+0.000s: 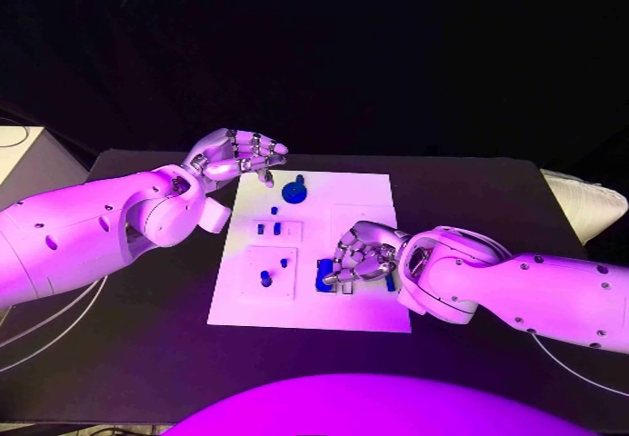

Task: Assemble the parts on the task board

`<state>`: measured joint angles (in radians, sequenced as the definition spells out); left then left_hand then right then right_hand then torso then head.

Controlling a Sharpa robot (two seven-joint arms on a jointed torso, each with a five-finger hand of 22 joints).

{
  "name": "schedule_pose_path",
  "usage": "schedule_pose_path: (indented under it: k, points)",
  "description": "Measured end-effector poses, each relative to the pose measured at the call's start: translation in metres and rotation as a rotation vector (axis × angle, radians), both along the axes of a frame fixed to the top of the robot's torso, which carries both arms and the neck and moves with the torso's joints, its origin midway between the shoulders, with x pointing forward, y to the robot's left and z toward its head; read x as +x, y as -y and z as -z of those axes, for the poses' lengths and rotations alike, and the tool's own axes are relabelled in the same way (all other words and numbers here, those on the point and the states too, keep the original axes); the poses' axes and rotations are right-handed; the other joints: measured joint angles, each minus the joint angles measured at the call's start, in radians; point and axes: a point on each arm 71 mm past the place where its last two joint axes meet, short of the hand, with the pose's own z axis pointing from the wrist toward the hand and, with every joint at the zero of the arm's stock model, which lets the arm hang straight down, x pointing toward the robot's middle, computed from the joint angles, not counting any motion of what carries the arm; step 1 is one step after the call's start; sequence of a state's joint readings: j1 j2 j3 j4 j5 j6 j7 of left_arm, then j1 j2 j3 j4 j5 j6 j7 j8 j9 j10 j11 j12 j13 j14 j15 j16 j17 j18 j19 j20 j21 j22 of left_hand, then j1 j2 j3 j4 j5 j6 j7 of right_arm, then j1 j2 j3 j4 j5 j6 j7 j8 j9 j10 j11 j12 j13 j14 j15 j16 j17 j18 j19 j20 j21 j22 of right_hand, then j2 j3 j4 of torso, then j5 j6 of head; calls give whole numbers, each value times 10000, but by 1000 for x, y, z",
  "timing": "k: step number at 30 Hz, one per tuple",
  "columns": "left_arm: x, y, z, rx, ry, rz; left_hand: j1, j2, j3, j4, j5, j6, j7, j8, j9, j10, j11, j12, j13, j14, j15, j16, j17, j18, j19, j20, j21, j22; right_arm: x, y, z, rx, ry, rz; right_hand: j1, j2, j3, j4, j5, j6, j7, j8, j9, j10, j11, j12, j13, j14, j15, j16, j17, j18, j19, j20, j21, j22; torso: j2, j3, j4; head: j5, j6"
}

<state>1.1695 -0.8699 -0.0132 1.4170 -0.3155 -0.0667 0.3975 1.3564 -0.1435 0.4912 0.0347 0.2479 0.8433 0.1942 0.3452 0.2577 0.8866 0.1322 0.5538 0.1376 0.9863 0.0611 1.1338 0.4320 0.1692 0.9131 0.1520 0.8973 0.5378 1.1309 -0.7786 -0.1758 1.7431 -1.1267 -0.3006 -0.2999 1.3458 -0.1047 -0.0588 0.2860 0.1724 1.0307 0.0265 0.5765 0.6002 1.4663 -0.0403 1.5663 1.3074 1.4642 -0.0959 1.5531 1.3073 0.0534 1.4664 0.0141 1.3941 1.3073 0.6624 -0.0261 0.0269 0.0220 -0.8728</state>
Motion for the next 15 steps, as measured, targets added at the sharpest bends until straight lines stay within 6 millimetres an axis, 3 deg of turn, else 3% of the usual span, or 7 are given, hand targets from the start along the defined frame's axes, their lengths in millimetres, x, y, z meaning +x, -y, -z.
schedule_pose_path:
  k: [6, 9, 10, 15]
  points:
    - [0, 0, 0, 14, -17, -6, 0, 0, 0, 0, 0, 0, 0, 0, 0, 0, 0, 0, 0, 0, 0, 0, 0, 0, 0, 0, 0, 0, 1, -1, 3, -153, -19, 40, 550, -194, 606, 1, 0, -52, -53, 228, 98, 1, -70, 0, -1, 23, -47, 39, 0, 1, -19, -53, 117, 8, 2, -8, 6, 2, 0]
    - [0, 0, 0, 19, -24, -9, 0, 0, 0, 0, 0, 0, 0, 0, 0, 0, 0, 0, 0, 0, 0, 0, 0, 0, 0, 0, 0, 0, 1, -2, 4, -230, -1, 66, 735, -189, 785, -7, -1, -53, -53, 240, 98, 0, -69, 0, -1, 23, -47, 79, 0, -22, -13, -59, 172, 8, 2, -11, 6, 5, 0]
    - [0, -1, 0, 21, -26, -10, 0, 0, 0, 0, 0, 0, 0, 0, 0, 0, 0, 0, 1, 0, 0, 0, 0, 0, 0, 0, 0, 0, 1, -3, 4, -244, 7, 75, 760, -165, 821, -1, -4, -53, -53, 277, 98, 1, -69, 0, 3, 23, -46, 79, 0, -114, 15, -86, 215, 8, 2, -12, 6, 5, 0]
    - [0, -1, 1, 30, -35, -18, 0, 0, 0, 0, 0, 0, 0, 0, 0, 0, 0, 0, 1, 0, 0, 0, 0, 1, 0, 0, 0, 1, 1, -4, 3, -297, 51, 141, 787, -138, 929, 26, -17, -48, -57, 277, 97, 0, -69, 0, 7, -9, -86, 117, 0, -115, 17, -88, 253, 8, 2, -12, 6, 5, 0]
